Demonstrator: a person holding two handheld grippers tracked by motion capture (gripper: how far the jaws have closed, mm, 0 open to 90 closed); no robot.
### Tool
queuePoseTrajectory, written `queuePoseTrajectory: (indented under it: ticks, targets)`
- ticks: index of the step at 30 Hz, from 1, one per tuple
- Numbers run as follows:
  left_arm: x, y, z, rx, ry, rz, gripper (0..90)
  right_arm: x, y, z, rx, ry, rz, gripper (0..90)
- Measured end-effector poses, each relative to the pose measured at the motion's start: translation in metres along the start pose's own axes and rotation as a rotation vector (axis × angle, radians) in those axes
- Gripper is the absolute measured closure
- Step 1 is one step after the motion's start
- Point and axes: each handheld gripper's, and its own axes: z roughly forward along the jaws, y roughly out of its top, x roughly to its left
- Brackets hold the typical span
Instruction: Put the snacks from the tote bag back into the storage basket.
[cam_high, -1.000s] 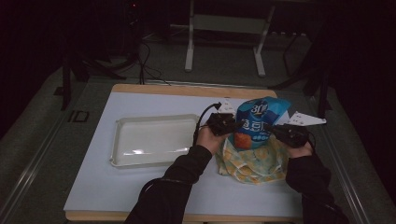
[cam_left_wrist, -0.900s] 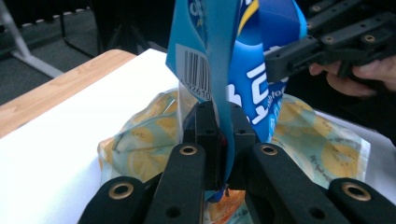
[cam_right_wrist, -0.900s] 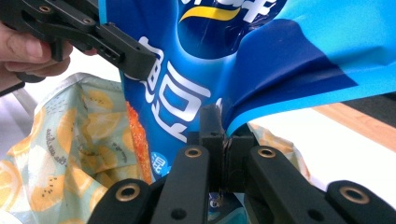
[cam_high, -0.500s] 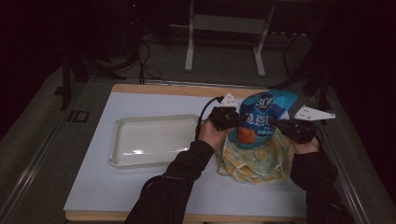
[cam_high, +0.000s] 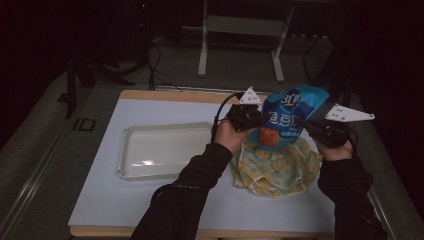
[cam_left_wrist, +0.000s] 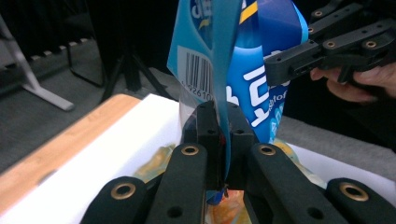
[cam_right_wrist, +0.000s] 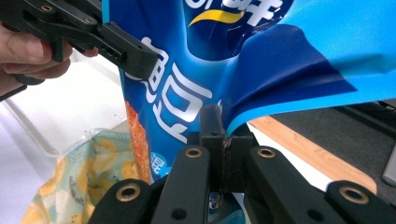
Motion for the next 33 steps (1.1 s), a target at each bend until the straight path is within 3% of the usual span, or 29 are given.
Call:
queuePoseTrajectory:
  ticks: [4, 12, 21, 23, 24, 25, 26, 28, 29, 32, 33]
  targets:
    - [-0.002, 0.008, -0.008, -0.002, 0.018, 0.014, 89.3, 0.003, 0.009, -0.002, -0.008, -0.005, -0.006, 89.5]
    - [0.002, 0.019, -0.031, -0.033, 0.040, 0.002, 89.3, 0.010, 0.035, -0.001, -0.024, -0.006, -0.025, 89.5]
    - [0.006, 0.022, -0.060, -0.036, 0.076, -0.004, 89.3, 0.025, 0.055, 0.010, -0.037, 0.015, -0.066, 89.5]
    - [0.006, 0.022, -0.060, -0.036, 0.076, -0.004, 89.4, 0.027, 0.057, 0.012, -0.038, 0.021, -0.057, 89.5]
    - [0.007, 0.022, -0.071, -0.039, 0.093, 0.001, 89.3, 0.031, 0.063, 0.015, -0.037, 0.022, -0.074, 89.5]
    - [0.009, 0.021, -0.074, -0.040, 0.097, 0.002, 89.4, 0.033, 0.065, 0.017, -0.039, 0.026, -0.061, 89.5]
    - [0.009, 0.020, -0.078, -0.048, 0.099, -0.016, 89.4, 0.036, 0.068, 0.019, -0.034, 0.023, -0.079, 89.5]
    - [0.011, 0.019, -0.085, -0.041, 0.108, -0.010, 89.4, 0.041, 0.074, 0.023, -0.033, 0.028, -0.080, 89.4]
    - [0.011, 0.019, -0.090, -0.043, 0.112, -0.014, 89.4, 0.044, 0.076, 0.025, -0.026, 0.024, -0.111, 89.4]
    - [0.013, 0.017, -0.101, -0.046, 0.131, -0.012, 89.4, 0.052, 0.083, 0.031, -0.029, 0.031, -0.128, 89.5]
    - [0.014, 0.016, -0.104, -0.044, 0.133, -0.019, 89.4, 0.054, 0.085, 0.033, -0.035, 0.039, -0.105, 89.5]
